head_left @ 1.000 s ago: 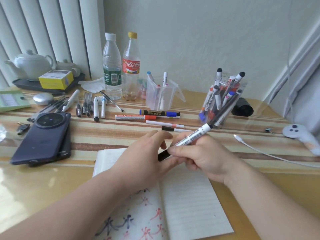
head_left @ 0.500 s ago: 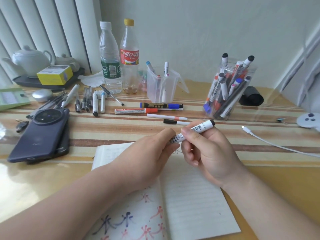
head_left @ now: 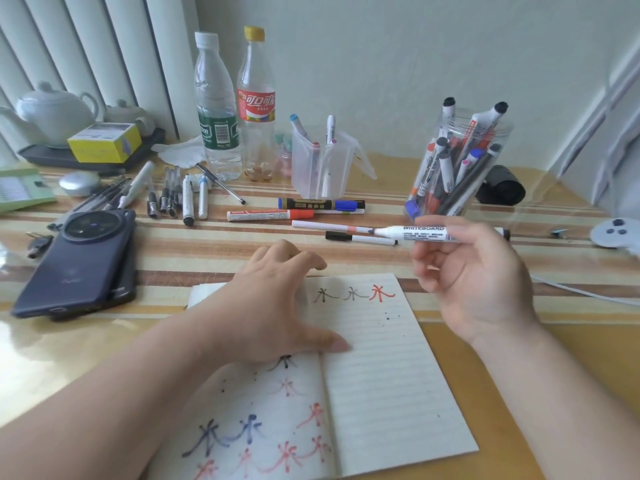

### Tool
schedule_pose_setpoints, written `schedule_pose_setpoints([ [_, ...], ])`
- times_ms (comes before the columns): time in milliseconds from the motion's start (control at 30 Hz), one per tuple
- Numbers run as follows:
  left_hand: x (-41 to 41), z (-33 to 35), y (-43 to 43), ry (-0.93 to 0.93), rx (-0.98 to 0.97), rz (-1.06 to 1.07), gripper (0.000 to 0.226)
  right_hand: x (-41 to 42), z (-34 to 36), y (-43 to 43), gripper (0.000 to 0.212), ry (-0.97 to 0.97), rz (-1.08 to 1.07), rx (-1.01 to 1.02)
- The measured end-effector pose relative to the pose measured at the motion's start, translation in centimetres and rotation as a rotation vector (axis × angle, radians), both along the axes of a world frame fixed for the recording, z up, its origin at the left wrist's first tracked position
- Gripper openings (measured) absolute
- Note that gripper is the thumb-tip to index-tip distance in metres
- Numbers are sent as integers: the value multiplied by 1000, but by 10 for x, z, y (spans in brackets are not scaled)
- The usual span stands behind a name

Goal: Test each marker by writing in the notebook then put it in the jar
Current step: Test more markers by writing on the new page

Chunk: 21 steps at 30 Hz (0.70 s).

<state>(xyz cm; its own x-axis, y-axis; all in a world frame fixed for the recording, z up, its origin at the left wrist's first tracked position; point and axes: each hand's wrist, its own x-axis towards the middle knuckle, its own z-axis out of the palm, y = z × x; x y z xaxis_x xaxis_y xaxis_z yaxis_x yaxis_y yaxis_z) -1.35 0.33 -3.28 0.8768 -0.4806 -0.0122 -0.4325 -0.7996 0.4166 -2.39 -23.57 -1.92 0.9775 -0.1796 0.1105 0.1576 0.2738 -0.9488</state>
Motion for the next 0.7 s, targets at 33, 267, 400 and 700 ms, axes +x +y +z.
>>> schedule_pose_setpoints([
  [33, 1, 0, 0, 8, 6, 9, 100, 0, -1, 1, 27, 8, 37, -14],
  [267, 4, -3, -4, 13, 37, 30, 90, -5, -12, 28, 7, 5, 249, -270],
  [400, 5, -4, -5, 4, 38, 27, 86, -6, -15, 35, 10, 112, 394, -377],
  [700, 5, -5, -5, 8, 44, 21, 83, -3, -14, 42, 9, 112, 280, -670],
])
